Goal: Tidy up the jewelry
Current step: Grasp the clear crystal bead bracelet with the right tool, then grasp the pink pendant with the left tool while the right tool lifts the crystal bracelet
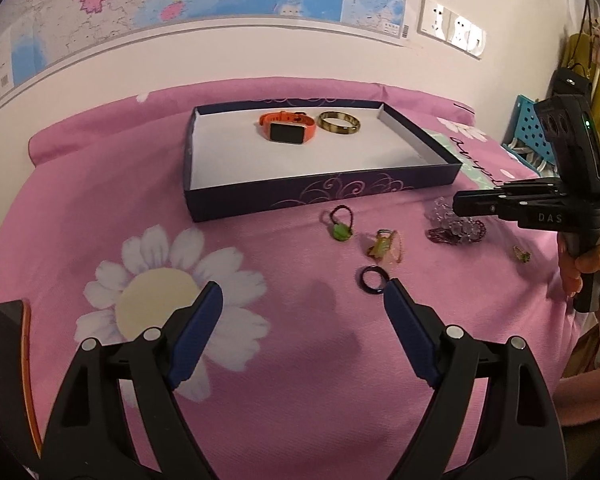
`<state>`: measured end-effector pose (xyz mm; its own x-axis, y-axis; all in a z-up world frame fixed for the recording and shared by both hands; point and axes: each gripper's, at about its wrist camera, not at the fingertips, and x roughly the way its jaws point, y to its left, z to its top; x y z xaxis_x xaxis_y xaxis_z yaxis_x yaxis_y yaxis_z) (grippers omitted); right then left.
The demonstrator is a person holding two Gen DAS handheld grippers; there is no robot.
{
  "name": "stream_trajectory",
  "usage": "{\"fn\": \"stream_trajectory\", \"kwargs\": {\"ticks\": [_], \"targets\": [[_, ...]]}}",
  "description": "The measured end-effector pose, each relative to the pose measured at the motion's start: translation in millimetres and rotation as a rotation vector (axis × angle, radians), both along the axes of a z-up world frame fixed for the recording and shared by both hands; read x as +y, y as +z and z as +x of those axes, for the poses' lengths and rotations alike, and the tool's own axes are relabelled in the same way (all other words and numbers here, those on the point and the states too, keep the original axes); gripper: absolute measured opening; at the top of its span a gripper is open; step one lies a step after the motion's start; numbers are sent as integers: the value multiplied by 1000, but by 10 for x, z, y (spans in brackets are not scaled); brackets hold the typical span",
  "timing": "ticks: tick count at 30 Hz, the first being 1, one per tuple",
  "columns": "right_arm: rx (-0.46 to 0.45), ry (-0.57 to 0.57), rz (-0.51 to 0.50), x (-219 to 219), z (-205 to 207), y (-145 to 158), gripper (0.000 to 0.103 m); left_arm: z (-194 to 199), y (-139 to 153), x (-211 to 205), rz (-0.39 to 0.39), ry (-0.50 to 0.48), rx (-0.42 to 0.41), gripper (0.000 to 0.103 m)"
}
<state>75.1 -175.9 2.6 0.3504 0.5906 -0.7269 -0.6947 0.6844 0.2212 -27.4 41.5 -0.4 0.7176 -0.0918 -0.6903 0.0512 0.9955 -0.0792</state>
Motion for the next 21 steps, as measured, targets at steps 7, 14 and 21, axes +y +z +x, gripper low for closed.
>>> {"fn": "stream_trajectory", "kwargs": {"ticks": [7,14,21], "targets": [[-19,-19,69,-93,-12,201,8,56,-21,-195,1,-67,2,82],[-44,-37,114,-151,-6,344,8,196,-30,-322,-33,-121,21,73],[-60,-49,143,-200,27,428,8,407,-114,-440,-70,-155,74,51]]}}
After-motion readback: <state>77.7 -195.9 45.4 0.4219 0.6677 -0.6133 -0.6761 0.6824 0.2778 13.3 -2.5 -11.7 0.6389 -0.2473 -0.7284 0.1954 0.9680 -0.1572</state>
